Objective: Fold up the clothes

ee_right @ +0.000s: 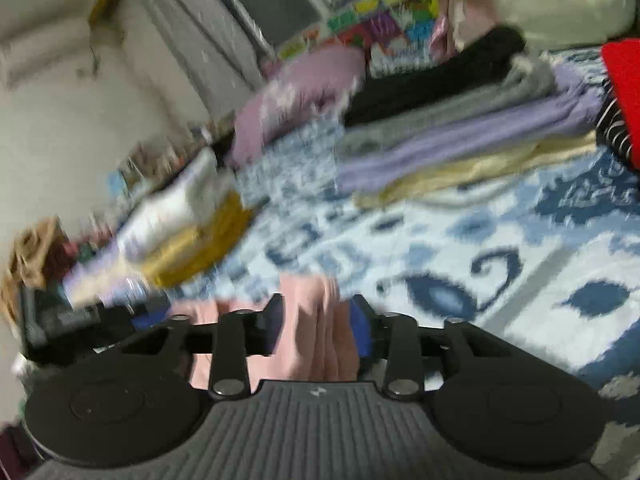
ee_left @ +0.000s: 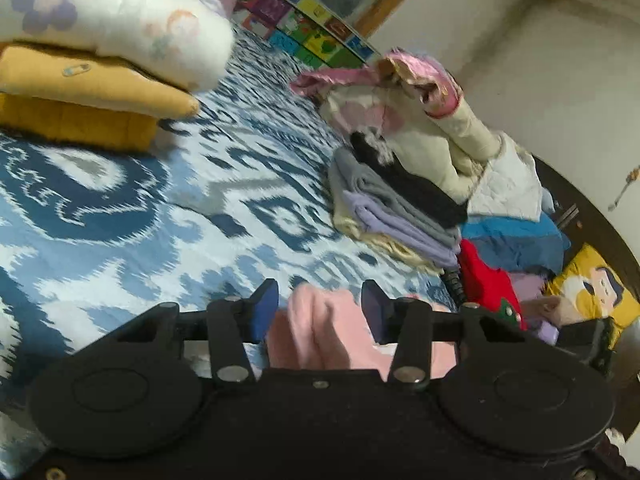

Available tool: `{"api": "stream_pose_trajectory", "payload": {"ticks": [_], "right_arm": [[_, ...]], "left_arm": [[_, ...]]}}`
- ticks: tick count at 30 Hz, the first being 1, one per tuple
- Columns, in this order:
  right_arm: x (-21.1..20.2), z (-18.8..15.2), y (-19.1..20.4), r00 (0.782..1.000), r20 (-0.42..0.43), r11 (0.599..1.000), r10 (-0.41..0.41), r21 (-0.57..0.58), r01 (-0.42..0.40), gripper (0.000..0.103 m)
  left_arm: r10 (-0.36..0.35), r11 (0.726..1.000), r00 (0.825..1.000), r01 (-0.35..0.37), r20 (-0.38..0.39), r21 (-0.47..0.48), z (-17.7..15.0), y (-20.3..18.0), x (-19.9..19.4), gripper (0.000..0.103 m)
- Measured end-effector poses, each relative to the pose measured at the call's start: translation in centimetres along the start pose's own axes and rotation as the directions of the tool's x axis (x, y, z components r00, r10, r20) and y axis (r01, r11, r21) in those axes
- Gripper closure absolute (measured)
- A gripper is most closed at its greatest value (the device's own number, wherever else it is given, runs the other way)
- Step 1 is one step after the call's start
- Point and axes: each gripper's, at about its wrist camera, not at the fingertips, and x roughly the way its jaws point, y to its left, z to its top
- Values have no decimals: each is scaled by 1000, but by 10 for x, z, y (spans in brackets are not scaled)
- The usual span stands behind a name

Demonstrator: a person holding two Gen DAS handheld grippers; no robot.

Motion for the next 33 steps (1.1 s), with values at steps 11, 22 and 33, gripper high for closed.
{"api": "stream_pose_trajectory", "payload": {"ticks": [11, 22, 33], "right_arm": [[28, -2, -33, 998, -12, 975, 64, 214, -59, 91], [-17, -6, 16, 993, 100, 998, -62, -24, 64, 74], [-30, -61, 78, 991, 44, 934, -128, -330, 136, 76]], "left_arm": [[63, 997, 998, -64, -23, -36, -11, 15, 31, 87], [87, 995, 990, -92, 112, 42, -3, -11, -26, 64], [154, 912, 988, -131, -27, 388, -66, -72, -17, 64]]}}
